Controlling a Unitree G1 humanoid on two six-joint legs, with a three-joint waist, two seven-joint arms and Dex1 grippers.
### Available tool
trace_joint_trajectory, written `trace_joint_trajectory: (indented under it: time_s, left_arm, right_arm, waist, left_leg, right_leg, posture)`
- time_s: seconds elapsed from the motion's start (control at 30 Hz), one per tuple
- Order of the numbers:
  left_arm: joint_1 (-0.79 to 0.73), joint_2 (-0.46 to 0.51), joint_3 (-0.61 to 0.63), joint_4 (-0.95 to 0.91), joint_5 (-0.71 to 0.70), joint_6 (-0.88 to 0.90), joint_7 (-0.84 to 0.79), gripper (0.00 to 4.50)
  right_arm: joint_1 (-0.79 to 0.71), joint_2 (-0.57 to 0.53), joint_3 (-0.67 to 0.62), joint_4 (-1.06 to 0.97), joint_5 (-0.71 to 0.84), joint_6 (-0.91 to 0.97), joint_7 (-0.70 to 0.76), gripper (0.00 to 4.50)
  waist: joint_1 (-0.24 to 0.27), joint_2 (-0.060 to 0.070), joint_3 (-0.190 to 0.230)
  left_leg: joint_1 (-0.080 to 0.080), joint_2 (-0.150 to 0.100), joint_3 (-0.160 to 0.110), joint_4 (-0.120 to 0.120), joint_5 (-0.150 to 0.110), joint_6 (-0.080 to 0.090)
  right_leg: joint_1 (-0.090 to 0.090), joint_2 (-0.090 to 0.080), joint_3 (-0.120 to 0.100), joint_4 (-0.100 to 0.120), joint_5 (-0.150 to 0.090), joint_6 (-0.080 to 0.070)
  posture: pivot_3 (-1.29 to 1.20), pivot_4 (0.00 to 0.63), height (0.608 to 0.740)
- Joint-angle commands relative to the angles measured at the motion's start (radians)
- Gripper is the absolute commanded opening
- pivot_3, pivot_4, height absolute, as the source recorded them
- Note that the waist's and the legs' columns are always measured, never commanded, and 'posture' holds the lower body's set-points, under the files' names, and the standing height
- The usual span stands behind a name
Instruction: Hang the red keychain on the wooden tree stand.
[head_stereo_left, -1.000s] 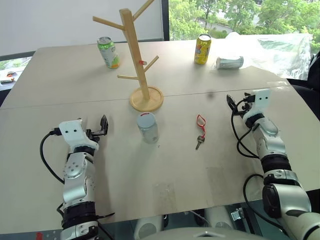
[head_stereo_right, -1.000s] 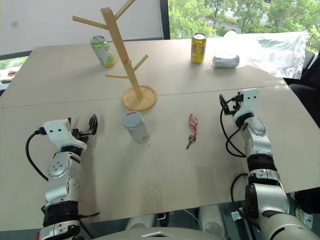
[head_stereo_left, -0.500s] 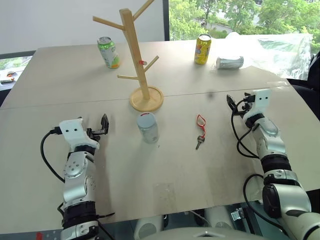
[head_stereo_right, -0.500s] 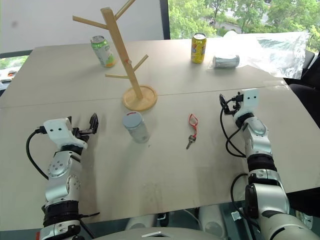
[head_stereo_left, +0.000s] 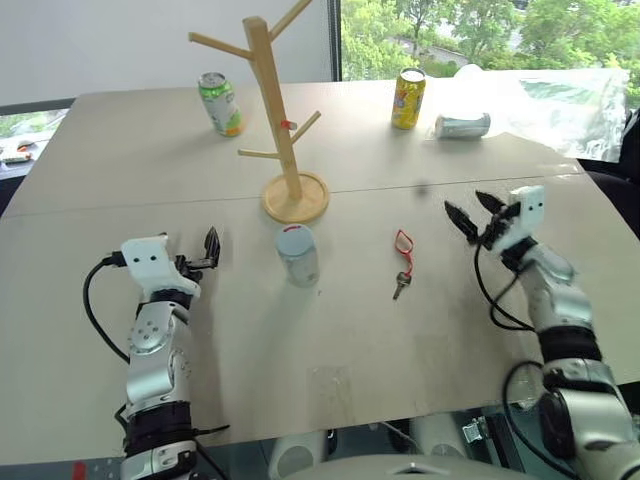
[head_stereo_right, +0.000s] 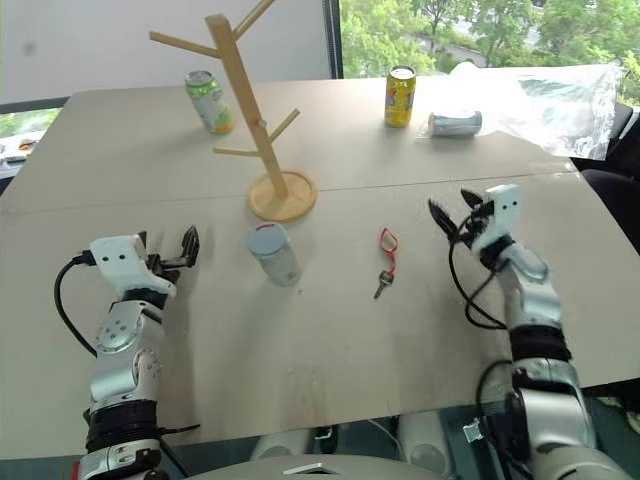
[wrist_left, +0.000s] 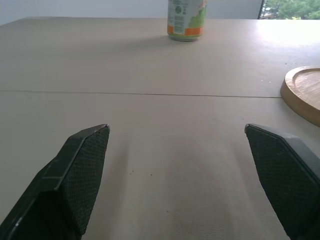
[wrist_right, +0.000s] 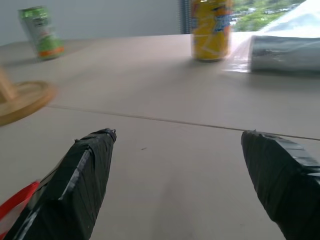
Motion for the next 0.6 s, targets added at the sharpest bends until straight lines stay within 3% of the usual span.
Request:
trace_joint_trajectory:
  time_s: [0.03, 0.1, 0.2, 0.37, 0.6]
  left_arm:
    - [-0.005, 0.017, -0.022, -0.061, -0.008, 0.009, -0.032, 4.5]
    - [-0.012, 0.019, -0.039, -0.071, -0.012, 0.019, -0.051, 4.5]
    - [-0.015, 0.03, -0.064, -0.097, -0.031, 0.037, -0.101, 4.5]
    - [0.019, 0.084, -0.089, -0.208, -0.088, 0.099, -0.21, 4.5]
    - [-0.038, 0.187, -0.055, -0.448, -0.305, 0.316, -0.262, 4.5]
  right_arm:
    - [0.169, -0.103, 0.058, -0.218, 0.041, -0.042, 0.25, 4.32]
    - [0.262, -0.184, 0.105, -0.257, -0.001, -0.121, 0.38, 4.32]
    - [0.32, -0.235, 0.13, -0.268, -0.016, -0.204, 0.465, 4.32]
    - [0.309, -0.229, 0.138, -0.229, -0.016, -0.249, 0.491, 4.32]
    - [0.29, -0.2, 0.156, -0.175, -0.03, -0.29, 0.5, 4.32]
  waist:
    - [0.004, 0.0, 0.0]
    - [0.006, 0.0, 0.0]
    - [0.002, -0.001, 0.0]
    - [-0.005, -0.001, 0.0]
    - [0.011, -0.002, 0.0]
  left_leg:
    - [0.0, 0.0, -0.001, 0.0, 0.0, 0.0]
    - [0.002, 0.0, -0.001, 0.0, 0.0, 0.0]
    - [0.005, 0.0, 0.0, 0.001, 0.0, 0.0]
    - [0.012, 0.001, 0.002, 0.0, 0.0, 0.0]
    - [0.013, 0.001, 0.001, -0.001, 0.0, 0.0]
  right_leg:
    - [0.0, 0.0, -0.001, 0.0, 0.0, 0.0]
    - [0.002, 0.0, -0.001, 0.0, 0.0, 0.0]
    - [0.004, 0.0, -0.001, -0.001, 0.0, 0.0]
    - [0.009, 0.001, 0.001, 0.0, -0.002, -0.001]
    - [0.011, 0.0, 0.0, -0.001, -0.003, -0.004]
  posture:
    - [0.0, 0.15, 0.74]
    - [0.0, 0.15, 0.74]
    - [0.0, 0.15, 0.74]
    - [0.0, 0.15, 0.74]
    - [0.0, 0.15, 0.74]
